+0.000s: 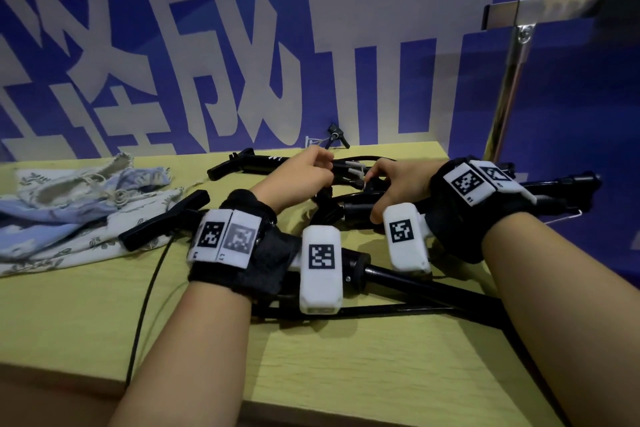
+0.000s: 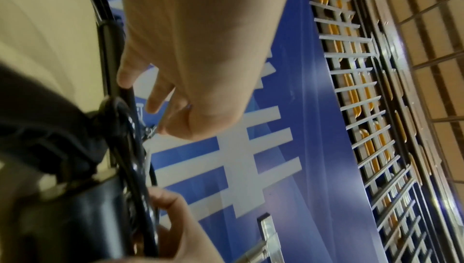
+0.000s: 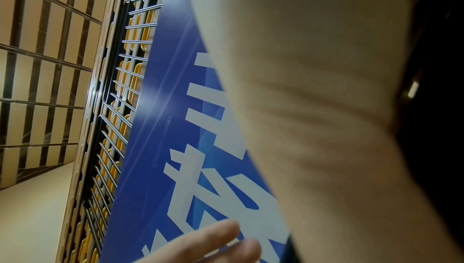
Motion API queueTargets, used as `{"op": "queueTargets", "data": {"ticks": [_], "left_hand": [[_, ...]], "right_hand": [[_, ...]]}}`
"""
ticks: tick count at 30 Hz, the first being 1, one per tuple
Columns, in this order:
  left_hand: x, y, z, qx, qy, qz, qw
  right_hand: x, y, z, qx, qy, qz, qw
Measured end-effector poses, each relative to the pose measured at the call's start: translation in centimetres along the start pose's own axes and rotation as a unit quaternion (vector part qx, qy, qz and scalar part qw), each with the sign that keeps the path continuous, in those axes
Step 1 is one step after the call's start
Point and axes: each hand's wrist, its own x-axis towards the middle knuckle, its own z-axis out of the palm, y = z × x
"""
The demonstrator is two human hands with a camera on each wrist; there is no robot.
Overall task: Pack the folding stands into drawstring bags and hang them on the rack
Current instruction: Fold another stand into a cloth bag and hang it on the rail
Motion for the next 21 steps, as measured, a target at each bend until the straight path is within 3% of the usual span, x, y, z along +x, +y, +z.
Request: {"op": "queueTargets", "data": {"ticks": [4,9,11,14,16,21], "left_hand": [[-1.2,-1.3,-2.3,0.004,0.080,-0.033,0.996],[-2.2,-4.3,-7.7,0.073,0.207,-0.144,0.965],[-2.2,-6.5,-9.7,0.144,0.183,-0.214,0.949],[-1.5,-10.1,-10.8,0.330,0.074,-0.274,0.900],[-1.5,-11.1,-11.2,0.322,0.032,-0.292,0.900],[-1.1,-12.4,-12.2,0.314,0.073,-0.312,0.893]], "right_hand": [[-0.1,0.1,0.2,-0.002,0.005,-0.013,1.000],[0.1,0.2,0.3,-0.003,0.009,-0.019,1.000],[0.0,0.0,0.3,0.010,0.004,-0.020,1.000],[-0.1,-0.1,0.3,0.017,0.002,-0.017,1.000],[-0.2,0.0,0.4,0.013,0.006,-0.018,1.000],[-0.4,0.1,0.5,0.008,0.022,-0.024,0.999]]}}
